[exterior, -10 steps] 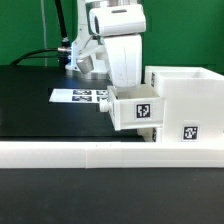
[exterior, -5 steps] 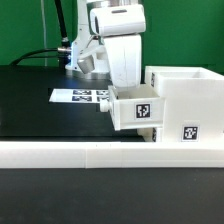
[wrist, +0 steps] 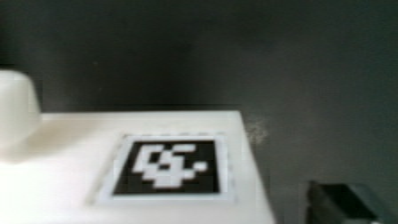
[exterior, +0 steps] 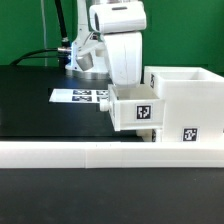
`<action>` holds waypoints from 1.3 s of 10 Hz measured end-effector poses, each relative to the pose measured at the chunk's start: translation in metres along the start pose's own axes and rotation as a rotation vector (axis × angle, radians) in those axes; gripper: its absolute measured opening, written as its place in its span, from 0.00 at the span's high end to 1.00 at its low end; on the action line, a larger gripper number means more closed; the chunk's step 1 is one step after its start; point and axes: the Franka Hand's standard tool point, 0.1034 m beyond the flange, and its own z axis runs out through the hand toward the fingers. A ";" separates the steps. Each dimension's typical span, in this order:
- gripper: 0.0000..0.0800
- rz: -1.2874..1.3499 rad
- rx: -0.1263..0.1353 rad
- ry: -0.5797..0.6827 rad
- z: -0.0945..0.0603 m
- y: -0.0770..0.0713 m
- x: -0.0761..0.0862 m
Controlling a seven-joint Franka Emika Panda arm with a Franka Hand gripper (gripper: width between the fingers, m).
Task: Assemble drawer
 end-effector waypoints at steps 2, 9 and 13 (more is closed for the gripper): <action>0.21 0.007 -0.005 -0.005 -0.008 0.003 0.003; 0.19 0.007 0.050 -0.060 -0.058 0.007 -0.043; 0.19 -0.050 0.078 -0.010 -0.034 0.013 -0.054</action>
Offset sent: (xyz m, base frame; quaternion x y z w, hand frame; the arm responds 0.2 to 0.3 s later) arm 0.0007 -0.0036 0.0384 0.0182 -0.0199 0.0262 0.9993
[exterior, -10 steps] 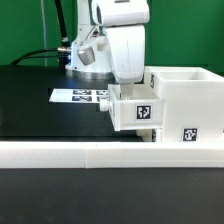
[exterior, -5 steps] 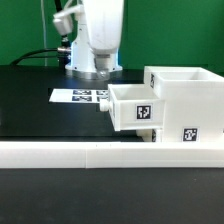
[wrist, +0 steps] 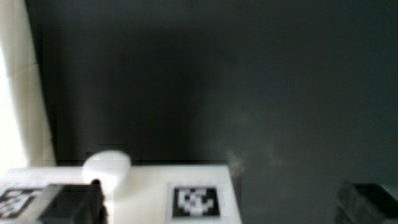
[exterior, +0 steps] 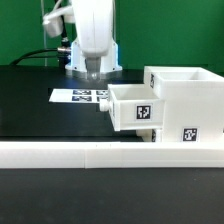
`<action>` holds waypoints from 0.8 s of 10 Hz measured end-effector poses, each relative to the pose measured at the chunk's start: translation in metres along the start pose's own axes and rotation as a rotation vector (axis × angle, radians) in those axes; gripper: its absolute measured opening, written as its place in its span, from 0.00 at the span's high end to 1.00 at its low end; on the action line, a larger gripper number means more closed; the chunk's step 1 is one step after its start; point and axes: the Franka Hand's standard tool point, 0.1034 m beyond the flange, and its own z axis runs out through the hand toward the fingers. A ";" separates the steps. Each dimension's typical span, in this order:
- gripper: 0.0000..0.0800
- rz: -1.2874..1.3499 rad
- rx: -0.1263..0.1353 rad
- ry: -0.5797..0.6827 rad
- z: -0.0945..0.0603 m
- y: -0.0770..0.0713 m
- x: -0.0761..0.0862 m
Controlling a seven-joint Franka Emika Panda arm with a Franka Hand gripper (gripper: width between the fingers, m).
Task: Assemble drawer
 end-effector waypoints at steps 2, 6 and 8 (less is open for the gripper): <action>0.19 -0.021 -0.013 0.024 0.004 0.021 0.001; 0.19 -0.006 -0.019 0.115 0.008 0.033 0.000; 0.19 -0.017 -0.021 0.119 0.015 0.033 0.012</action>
Offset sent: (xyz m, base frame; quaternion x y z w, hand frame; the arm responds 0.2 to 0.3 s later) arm 0.0312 0.0208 0.0049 -0.0186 0.1456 -0.0046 0.9892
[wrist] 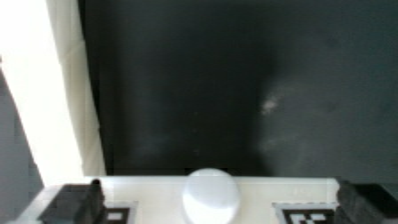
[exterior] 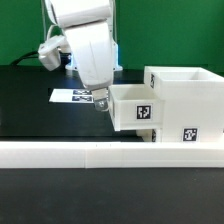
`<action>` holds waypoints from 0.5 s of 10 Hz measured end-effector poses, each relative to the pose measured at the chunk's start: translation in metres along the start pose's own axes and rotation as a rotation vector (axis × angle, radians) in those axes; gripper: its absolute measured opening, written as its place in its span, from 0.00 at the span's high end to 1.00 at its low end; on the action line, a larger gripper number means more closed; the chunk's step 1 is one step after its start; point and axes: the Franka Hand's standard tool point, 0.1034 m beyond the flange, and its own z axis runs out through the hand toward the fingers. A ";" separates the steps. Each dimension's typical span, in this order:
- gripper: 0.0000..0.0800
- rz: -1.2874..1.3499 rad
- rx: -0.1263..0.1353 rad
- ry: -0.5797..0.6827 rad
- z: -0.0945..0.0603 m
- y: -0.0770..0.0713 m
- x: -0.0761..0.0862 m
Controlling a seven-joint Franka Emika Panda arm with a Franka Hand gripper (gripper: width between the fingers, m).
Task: Assemble drawer
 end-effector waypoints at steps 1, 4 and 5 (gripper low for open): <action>0.19 0.006 -0.004 0.000 0.001 0.002 0.004; 0.19 0.028 -0.001 0.000 0.004 0.005 0.019; 0.19 0.029 0.003 0.001 0.007 0.005 0.026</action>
Offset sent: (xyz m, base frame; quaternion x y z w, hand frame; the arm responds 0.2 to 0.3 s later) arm 0.0077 0.0276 0.0027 -0.0079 0.0072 0.0178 0.9998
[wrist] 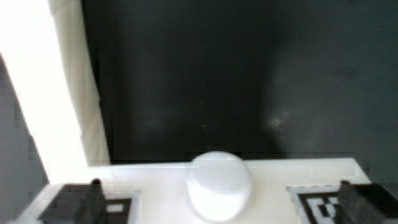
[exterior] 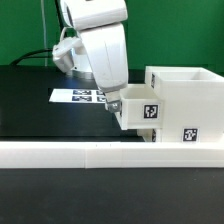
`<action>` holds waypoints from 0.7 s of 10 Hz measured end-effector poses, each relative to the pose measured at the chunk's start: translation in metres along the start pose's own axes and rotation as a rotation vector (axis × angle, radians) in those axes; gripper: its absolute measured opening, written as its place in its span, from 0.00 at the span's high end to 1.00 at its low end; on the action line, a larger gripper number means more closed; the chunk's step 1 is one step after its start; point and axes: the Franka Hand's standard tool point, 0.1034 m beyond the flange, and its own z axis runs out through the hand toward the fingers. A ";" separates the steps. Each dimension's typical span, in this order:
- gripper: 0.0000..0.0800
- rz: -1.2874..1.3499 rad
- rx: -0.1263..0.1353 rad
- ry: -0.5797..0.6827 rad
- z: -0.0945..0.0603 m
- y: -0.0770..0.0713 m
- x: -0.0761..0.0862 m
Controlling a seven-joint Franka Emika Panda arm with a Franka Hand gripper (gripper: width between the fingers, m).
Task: Assemble drawer
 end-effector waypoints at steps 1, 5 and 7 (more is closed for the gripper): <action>0.19 0.026 0.005 0.002 0.002 -0.002 0.003; 0.19 0.061 0.004 0.002 0.005 -0.004 0.003; 0.19 0.029 0.008 0.012 0.009 -0.004 0.014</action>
Offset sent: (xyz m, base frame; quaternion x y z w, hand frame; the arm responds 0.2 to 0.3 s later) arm 0.0000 0.0000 0.0000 0.0000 0.0000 0.0000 1.0000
